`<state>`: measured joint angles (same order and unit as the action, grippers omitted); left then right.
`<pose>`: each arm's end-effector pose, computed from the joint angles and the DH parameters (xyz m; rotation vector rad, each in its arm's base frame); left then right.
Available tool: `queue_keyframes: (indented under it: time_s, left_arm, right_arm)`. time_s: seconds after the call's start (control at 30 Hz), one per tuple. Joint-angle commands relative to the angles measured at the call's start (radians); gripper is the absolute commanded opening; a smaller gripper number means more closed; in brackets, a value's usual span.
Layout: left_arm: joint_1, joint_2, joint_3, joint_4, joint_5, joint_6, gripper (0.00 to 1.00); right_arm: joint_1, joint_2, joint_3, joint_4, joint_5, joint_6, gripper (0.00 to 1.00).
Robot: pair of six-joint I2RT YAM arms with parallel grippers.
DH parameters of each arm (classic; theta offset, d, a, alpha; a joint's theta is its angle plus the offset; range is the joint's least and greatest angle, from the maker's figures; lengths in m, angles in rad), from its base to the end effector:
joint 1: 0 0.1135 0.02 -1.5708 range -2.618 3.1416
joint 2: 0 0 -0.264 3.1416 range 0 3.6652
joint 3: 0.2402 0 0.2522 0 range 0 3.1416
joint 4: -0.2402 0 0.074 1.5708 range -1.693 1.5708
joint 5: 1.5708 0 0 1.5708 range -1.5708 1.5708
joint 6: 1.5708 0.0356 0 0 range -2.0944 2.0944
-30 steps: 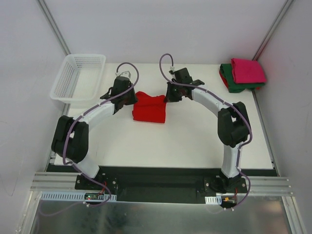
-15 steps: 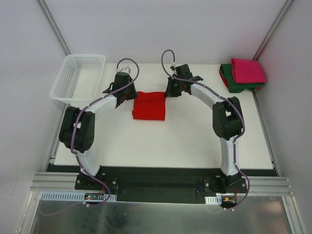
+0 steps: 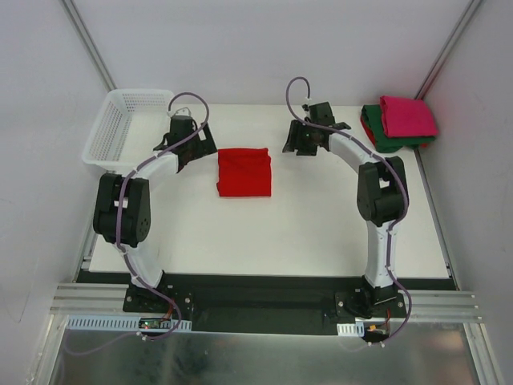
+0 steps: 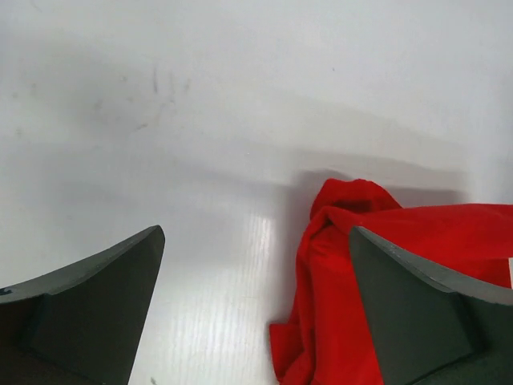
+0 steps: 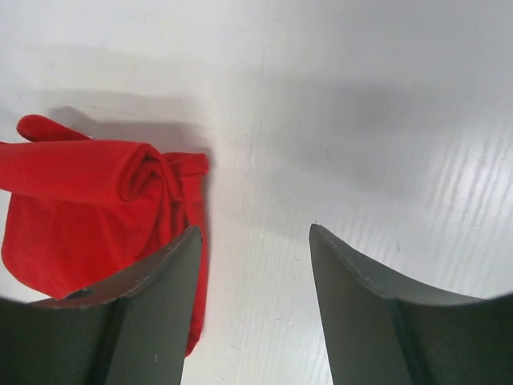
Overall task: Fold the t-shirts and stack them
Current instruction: Fold the long partially folded tshirt into a neat square
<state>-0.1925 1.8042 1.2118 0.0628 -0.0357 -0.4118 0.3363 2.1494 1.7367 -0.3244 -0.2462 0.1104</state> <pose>0.4050 -0.0776 0.2280 -0.2532 2.1016 -0.3251 0.4627 0.1709 0.2183 -0.3897 2.3023 0.5100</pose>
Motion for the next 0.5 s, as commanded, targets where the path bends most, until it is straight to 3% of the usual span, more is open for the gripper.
queue_keyframes:
  time_s: [0.0,0.37,0.43,0.47]
  left_arm:
    - [0.015,-0.134,-0.027,0.012,-0.012,0.018,0.99]
    - [-0.064,-0.232,-0.106,0.058,0.278,-0.008,0.97]
    - [-0.080,-0.221,-0.124,0.095,0.312,-0.028,0.82]
    - [-0.084,-0.214,-0.145,0.136,0.328,-0.036,0.54]
  right_arm:
    - [-0.005,-0.114,-0.049,0.021,-0.024,-0.020,0.59]
    - [0.052,-0.240,-0.216,0.054,-0.137,0.014,0.59]
    - [0.056,-0.240,-0.229,0.073,-0.180,0.031,0.59]
    - [0.061,-0.240,-0.229,0.093,-0.217,0.041,0.58]
